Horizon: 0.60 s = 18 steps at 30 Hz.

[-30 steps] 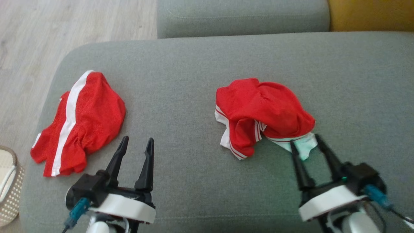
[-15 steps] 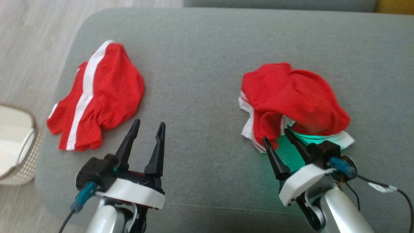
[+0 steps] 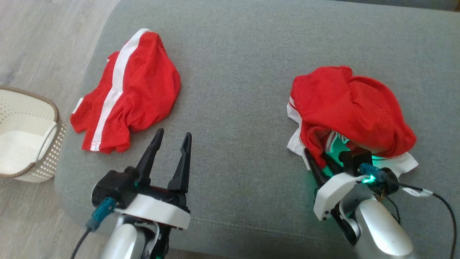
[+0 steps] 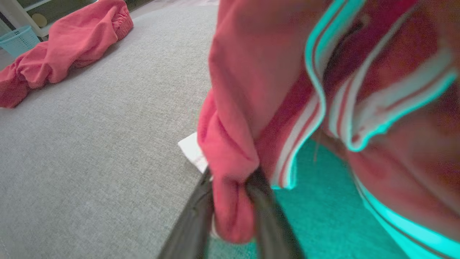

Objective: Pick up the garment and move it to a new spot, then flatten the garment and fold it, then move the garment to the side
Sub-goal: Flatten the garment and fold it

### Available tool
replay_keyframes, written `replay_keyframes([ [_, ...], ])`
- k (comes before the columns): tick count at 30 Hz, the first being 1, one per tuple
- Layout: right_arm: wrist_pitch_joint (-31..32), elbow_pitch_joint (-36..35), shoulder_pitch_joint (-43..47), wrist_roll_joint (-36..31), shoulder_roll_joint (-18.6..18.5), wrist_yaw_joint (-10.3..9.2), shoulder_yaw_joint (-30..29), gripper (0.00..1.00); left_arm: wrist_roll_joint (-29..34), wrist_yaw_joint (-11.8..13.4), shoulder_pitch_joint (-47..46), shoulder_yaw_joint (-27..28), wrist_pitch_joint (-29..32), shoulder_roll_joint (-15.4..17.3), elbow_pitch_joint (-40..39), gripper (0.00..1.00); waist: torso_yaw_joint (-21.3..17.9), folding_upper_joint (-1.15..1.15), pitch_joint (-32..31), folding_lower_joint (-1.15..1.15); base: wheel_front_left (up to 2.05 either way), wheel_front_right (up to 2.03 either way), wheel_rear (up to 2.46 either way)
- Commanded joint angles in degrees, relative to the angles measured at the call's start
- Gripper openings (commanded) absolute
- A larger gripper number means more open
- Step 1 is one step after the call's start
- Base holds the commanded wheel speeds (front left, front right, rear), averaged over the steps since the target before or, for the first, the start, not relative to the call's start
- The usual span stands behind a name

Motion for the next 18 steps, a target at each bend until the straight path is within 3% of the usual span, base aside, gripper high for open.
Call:
replay_keyframes([
  [1,-0.94,-0.95,-1.81,-0.33,0.16,-0.01,1.6,0.0,-0.53,0.5,-2.07,1.25,-0.7,-0.03,-1.57,1.0,0.17,0.0,-0.36,0.0,0.0,0.0,0.0],
  [5,-2.42,-1.39,-2.28,3.54,0.16,-0.01,5.02,0.0,-0.54,0.76,-1.52,1.04,-0.7,-0.04,-0.95,1.0,0.15,0.0,-2.0,0.0,0.0,0.0,0.0],
  [10,-3.24,-5.67,-5.32,7.31,0.16,-0.01,14.11,0.0,-1.98,1.03,-0.18,0.83,-0.7,-0.04,-0.67,1.0,-0.59,0.0,-5.33,0.0,0.0,0.0,0.0],
  [18,-2.68,-13.45,-21.33,16.5,0.16,-0.01,23.45,0.0,-3.55,2.3,2.28,-2.36,-0.7,-0.04,-0.67,1.0,-1.17,0.0,-10.82,0.0,0.0,0.0,0.0],
])
